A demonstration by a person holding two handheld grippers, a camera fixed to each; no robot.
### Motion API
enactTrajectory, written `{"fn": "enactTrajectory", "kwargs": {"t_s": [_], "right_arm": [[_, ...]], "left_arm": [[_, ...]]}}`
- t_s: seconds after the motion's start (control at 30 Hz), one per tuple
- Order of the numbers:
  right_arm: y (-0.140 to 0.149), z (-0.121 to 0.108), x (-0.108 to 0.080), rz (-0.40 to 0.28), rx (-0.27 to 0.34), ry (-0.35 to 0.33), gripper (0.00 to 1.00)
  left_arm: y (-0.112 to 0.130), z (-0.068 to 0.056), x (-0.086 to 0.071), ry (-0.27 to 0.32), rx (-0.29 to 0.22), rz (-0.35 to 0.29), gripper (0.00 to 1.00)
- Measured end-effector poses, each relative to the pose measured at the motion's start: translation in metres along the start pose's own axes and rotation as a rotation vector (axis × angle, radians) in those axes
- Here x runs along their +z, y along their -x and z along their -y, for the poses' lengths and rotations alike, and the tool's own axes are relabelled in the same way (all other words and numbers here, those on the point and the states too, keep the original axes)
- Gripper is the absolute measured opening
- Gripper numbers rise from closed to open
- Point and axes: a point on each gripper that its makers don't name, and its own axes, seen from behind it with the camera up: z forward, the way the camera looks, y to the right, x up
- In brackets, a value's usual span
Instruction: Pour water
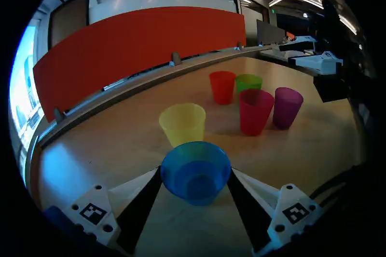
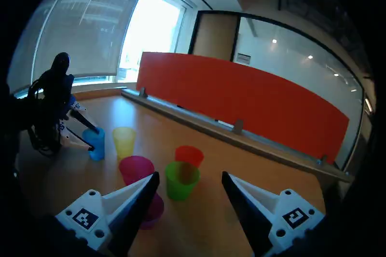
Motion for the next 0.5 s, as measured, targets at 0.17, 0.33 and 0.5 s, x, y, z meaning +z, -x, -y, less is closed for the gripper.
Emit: {"fn": "enactTrajectory", "kwargs": {"t_s": [0.17, 0.33, 0.5], "right_arm": [[0.0015, -0.0002, 0.0017, 0.003, -0.005, 0.001, 1.00], [0.0016, -0.0004, 0.0038, 0.000, -0.010, 0.004, 1.00], [0.0009, 0.0000, 0.0053, -0.001, -0.010, 0.003, 1.00]], "left_arm": [[-0.0011, -0.0001, 0.0015, -0.002, 0.020, -0.011, 0.91], [-0.0017, -0.0012, 0.0008, 0.001, 0.018, -0.015, 0.90], [-0.0012, -0.0020, 0.0003, 0.007, 0.008, -0.017, 0.89]]}}
